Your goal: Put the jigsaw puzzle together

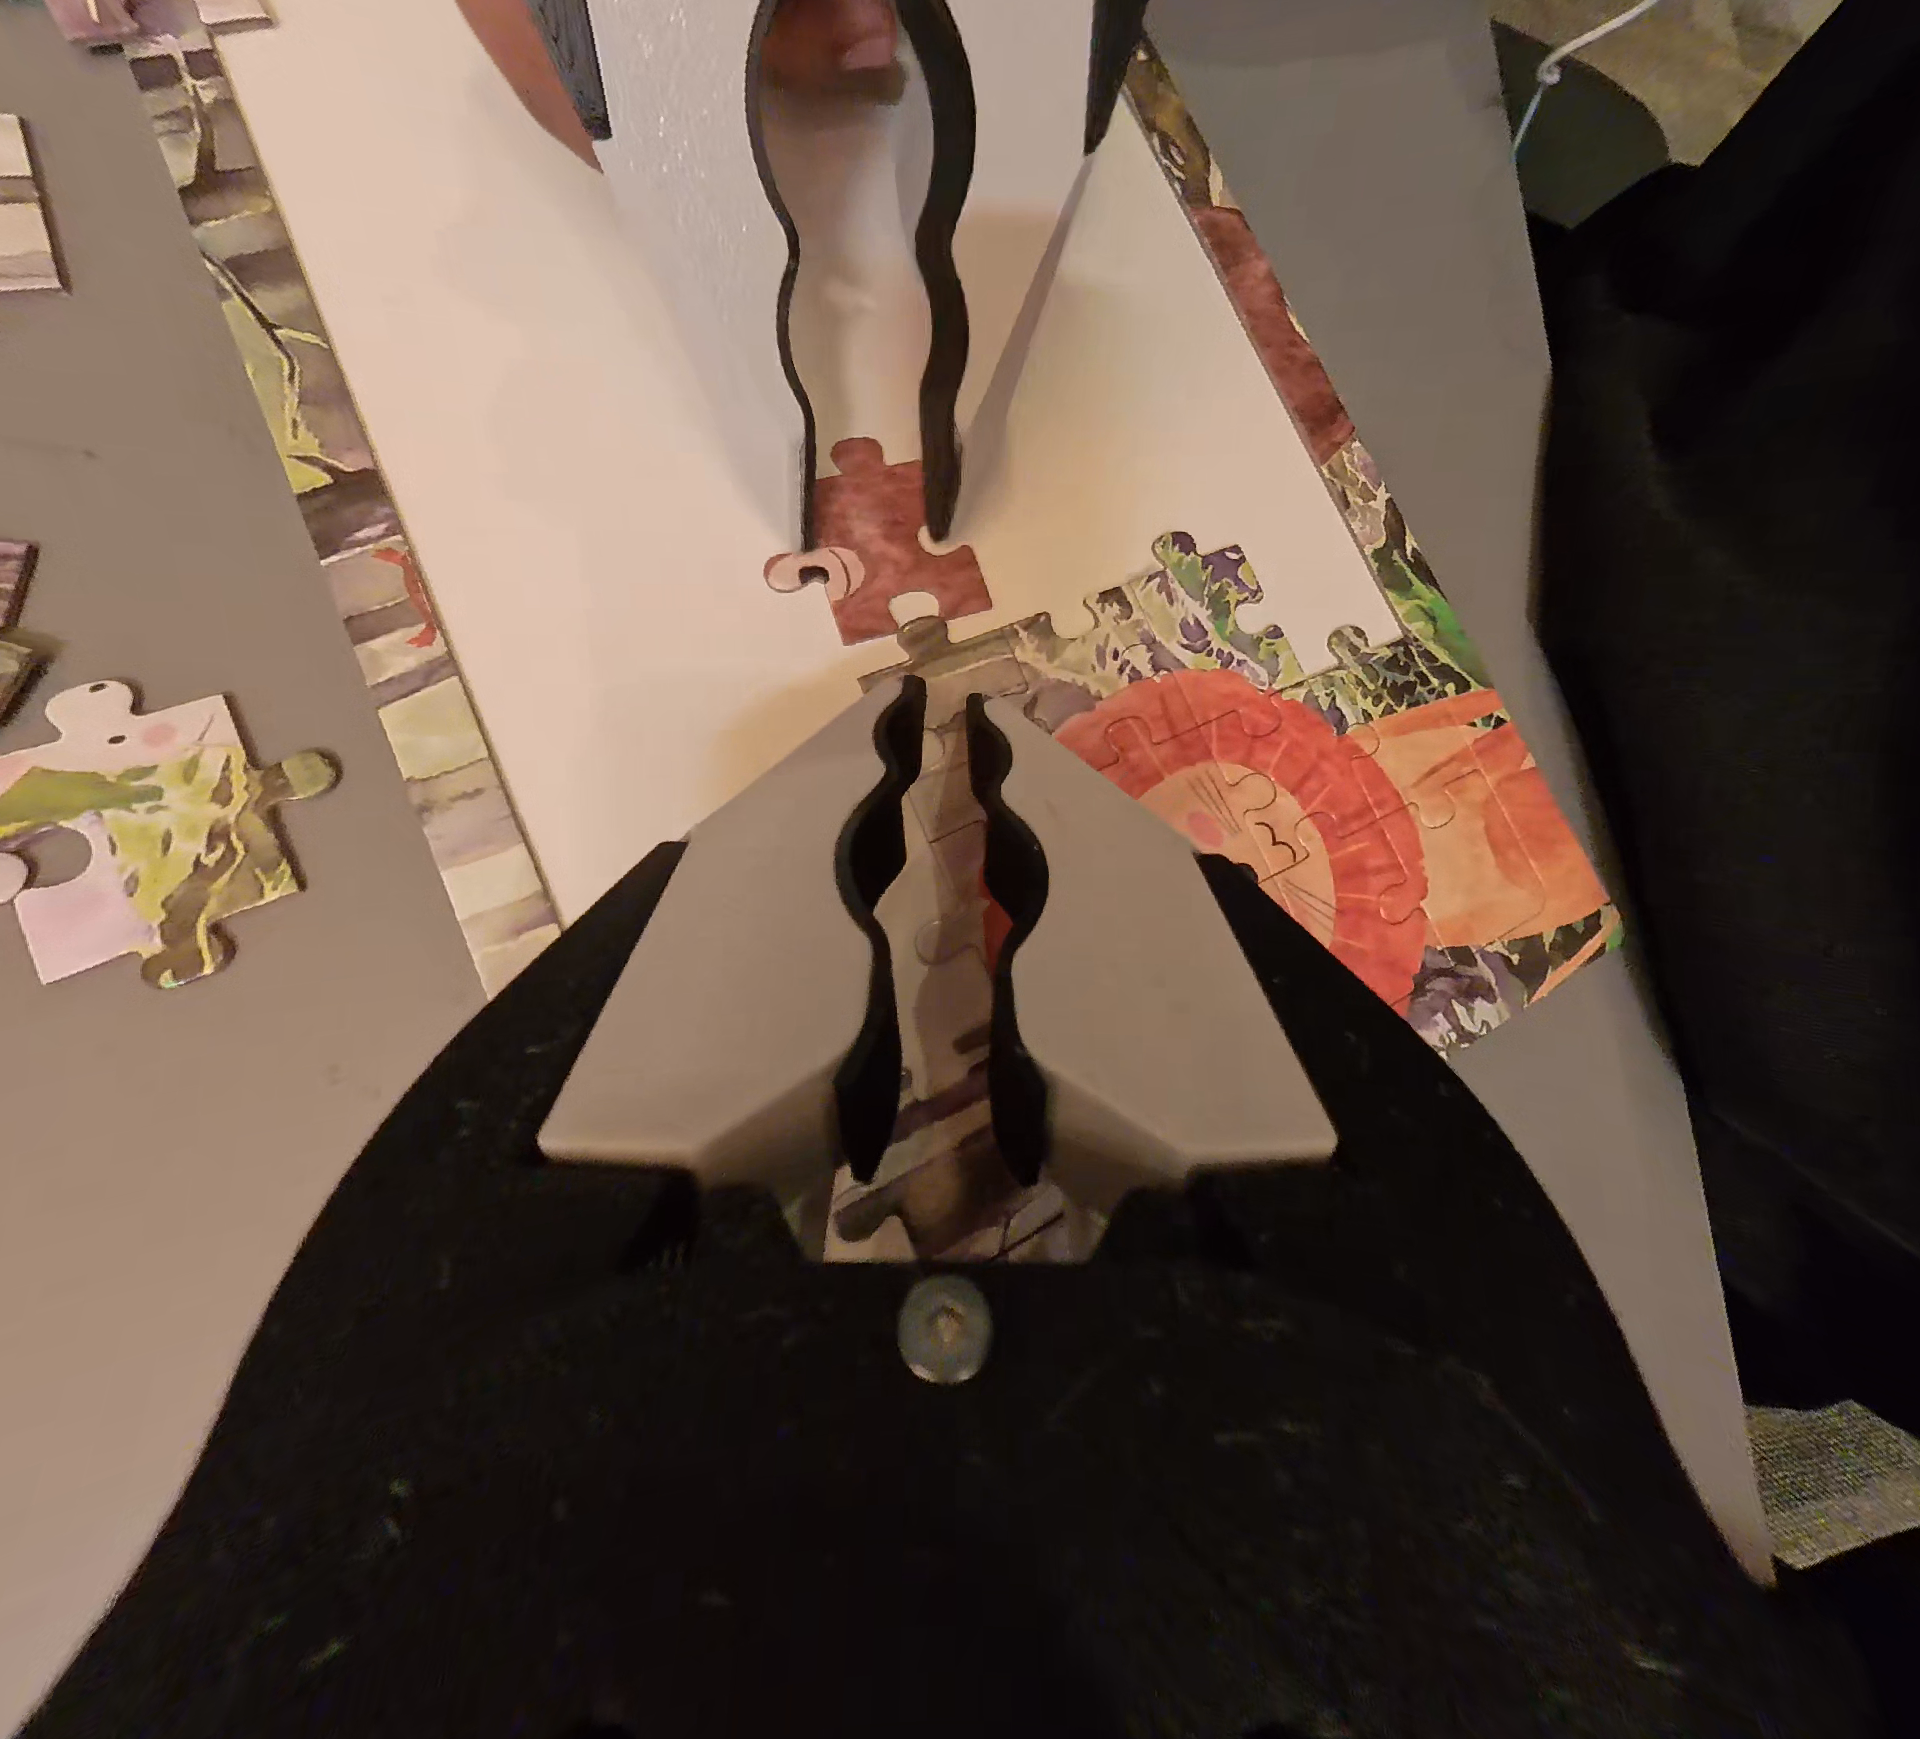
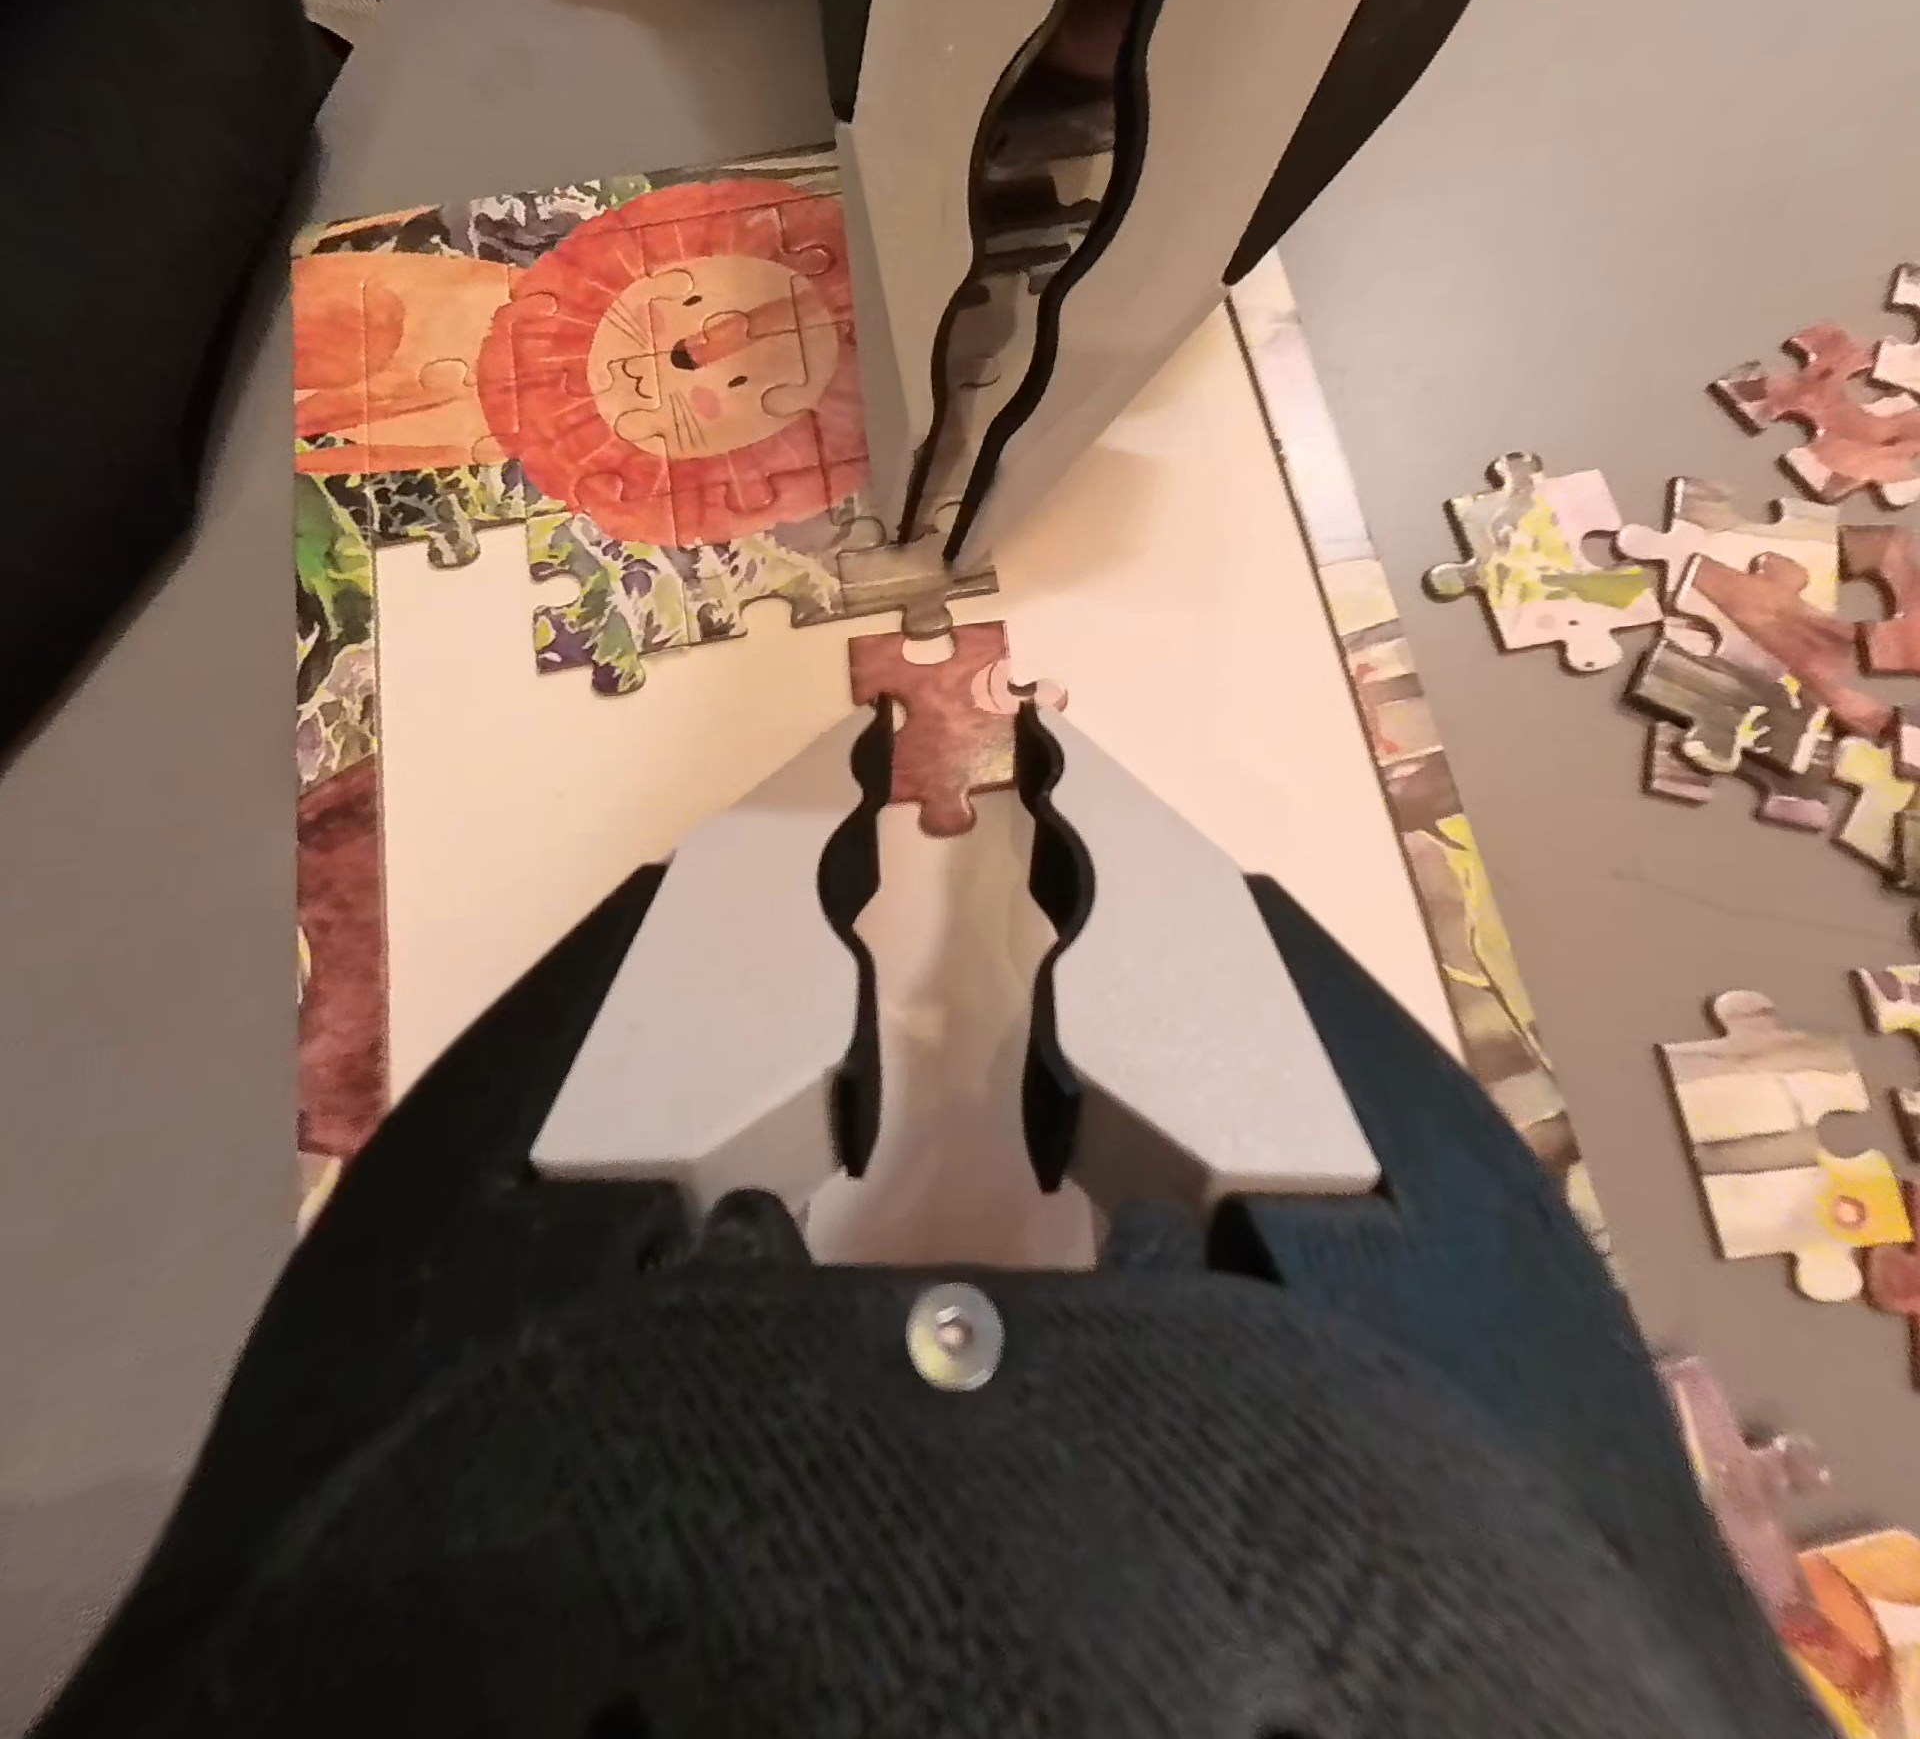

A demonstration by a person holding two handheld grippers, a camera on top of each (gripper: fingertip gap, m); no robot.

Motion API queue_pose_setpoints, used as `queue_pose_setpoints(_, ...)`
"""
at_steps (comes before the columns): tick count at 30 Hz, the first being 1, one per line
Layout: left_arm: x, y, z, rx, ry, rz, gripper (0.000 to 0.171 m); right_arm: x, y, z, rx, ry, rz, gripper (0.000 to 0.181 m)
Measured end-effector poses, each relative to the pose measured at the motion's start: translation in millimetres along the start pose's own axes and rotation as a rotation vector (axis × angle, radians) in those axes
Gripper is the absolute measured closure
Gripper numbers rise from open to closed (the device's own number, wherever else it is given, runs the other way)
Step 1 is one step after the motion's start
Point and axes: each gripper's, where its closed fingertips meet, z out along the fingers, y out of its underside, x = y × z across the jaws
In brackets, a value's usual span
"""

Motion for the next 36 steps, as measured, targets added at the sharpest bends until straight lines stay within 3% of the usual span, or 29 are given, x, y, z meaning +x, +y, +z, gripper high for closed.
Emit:
queue_pose_setpoints(9,0.3,-0.3,1.0,-0.002,-0.005,0.008,0.166,-1.2,-7.6,-2.4,0.030,0.005,-0.049,0.147)
queue_pose_setpoints(17,0.6,-0.4,1.1,0.001,-0.001,0.006,0.166,0.0,-3.3,4.4,-0.026,-0.046,-0.044,0.139)
queue_pose_setpoints(36,0.7,-0.2,1.2,-0.009,-0.015,0.022,0.166,3.0,-3.3,2.4,-0.012,-0.061,-0.038,0.154)
